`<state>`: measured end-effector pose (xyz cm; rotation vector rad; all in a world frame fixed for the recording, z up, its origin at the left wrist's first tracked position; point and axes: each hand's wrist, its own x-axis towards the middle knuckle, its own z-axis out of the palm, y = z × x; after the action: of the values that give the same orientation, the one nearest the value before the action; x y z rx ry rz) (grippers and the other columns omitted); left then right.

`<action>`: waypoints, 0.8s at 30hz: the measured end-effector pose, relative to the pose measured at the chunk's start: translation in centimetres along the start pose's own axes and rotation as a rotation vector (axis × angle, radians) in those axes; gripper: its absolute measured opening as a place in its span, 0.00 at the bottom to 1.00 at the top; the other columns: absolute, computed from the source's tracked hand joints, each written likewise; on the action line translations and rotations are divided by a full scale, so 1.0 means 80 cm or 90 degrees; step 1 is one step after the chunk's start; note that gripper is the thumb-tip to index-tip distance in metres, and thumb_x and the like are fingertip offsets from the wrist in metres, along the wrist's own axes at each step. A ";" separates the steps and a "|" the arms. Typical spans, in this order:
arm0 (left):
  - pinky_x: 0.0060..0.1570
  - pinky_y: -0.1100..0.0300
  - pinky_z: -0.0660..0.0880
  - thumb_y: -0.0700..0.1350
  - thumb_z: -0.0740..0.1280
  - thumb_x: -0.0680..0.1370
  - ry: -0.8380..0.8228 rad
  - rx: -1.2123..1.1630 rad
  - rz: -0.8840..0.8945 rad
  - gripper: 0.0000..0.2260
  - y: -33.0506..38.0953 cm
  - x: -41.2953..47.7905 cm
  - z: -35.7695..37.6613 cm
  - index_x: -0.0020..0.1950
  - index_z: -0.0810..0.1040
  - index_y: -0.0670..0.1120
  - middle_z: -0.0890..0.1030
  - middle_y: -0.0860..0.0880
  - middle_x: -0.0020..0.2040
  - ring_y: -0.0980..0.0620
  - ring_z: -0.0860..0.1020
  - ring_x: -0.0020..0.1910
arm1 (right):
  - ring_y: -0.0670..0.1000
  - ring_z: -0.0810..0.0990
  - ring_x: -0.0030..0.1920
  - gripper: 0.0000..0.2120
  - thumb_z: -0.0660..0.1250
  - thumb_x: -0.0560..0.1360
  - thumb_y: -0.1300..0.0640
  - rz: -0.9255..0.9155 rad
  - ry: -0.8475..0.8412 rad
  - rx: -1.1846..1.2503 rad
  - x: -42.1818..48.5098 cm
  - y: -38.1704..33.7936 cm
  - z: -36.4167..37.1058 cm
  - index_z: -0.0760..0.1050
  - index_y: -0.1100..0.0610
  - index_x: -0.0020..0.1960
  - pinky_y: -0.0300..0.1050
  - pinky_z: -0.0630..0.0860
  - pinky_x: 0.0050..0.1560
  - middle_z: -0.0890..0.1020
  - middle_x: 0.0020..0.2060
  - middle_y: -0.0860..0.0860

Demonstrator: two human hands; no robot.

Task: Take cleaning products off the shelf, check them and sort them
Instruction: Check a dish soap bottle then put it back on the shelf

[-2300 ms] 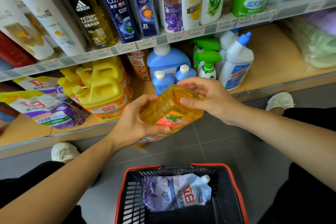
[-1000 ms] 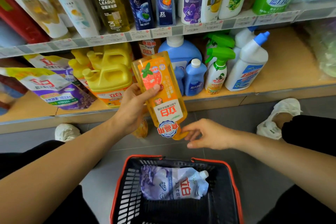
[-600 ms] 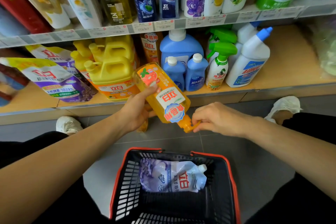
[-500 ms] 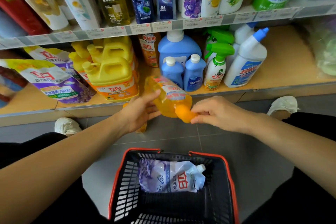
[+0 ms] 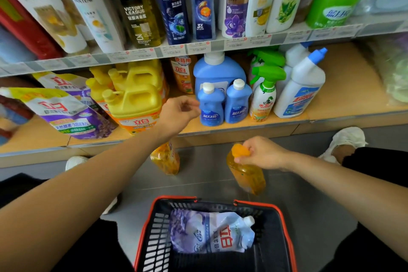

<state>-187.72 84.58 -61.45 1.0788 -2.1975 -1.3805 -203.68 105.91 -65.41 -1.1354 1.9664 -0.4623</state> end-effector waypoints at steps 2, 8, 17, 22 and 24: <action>0.59 0.56 0.79 0.38 0.75 0.76 0.031 0.014 0.027 0.13 -0.002 0.031 0.000 0.60 0.81 0.41 0.84 0.43 0.54 0.48 0.82 0.54 | 0.45 0.73 0.32 0.16 0.75 0.73 0.48 0.002 -0.024 -0.024 0.011 0.004 0.007 0.72 0.54 0.34 0.42 0.69 0.36 0.74 0.30 0.47; 0.64 0.56 0.74 0.44 0.73 0.78 0.100 -0.059 -0.032 0.25 -0.038 0.106 0.022 0.73 0.69 0.45 0.78 0.51 0.62 0.51 0.77 0.63 | 0.54 0.80 0.46 0.11 0.71 0.77 0.51 -0.017 -0.043 -0.098 0.061 0.010 0.018 0.78 0.59 0.46 0.52 0.76 0.50 0.82 0.44 0.55; 0.75 0.54 0.64 0.39 0.71 0.79 0.197 -0.178 -0.080 0.39 -0.070 0.186 0.042 0.83 0.50 0.44 0.64 0.44 0.80 0.47 0.63 0.78 | 0.51 0.79 0.42 0.11 0.72 0.76 0.49 -0.042 0.020 -0.169 0.115 0.016 0.011 0.77 0.55 0.42 0.49 0.75 0.43 0.81 0.39 0.51; 0.72 0.58 0.66 0.42 0.69 0.81 0.190 -0.215 -0.060 0.35 -0.083 0.205 0.047 0.83 0.52 0.43 0.66 0.44 0.79 0.47 0.65 0.77 | 0.50 0.81 0.45 0.09 0.75 0.73 0.48 -0.082 0.090 -0.188 0.113 0.006 -0.008 0.81 0.52 0.47 0.46 0.78 0.46 0.81 0.41 0.46; 0.75 0.54 0.65 0.40 0.69 0.81 0.214 -0.222 -0.050 0.34 -0.088 0.199 0.053 0.82 0.55 0.41 0.66 0.43 0.78 0.46 0.65 0.77 | 0.53 0.80 0.48 0.09 0.75 0.73 0.53 -0.187 0.277 -0.190 0.113 -0.013 -0.014 0.81 0.55 0.50 0.48 0.76 0.46 0.81 0.43 0.49</action>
<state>-197.85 73.70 -71.41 1.1716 -1.6242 -1.4269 -206.53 97.66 -68.21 -1.6348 2.3050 -0.6256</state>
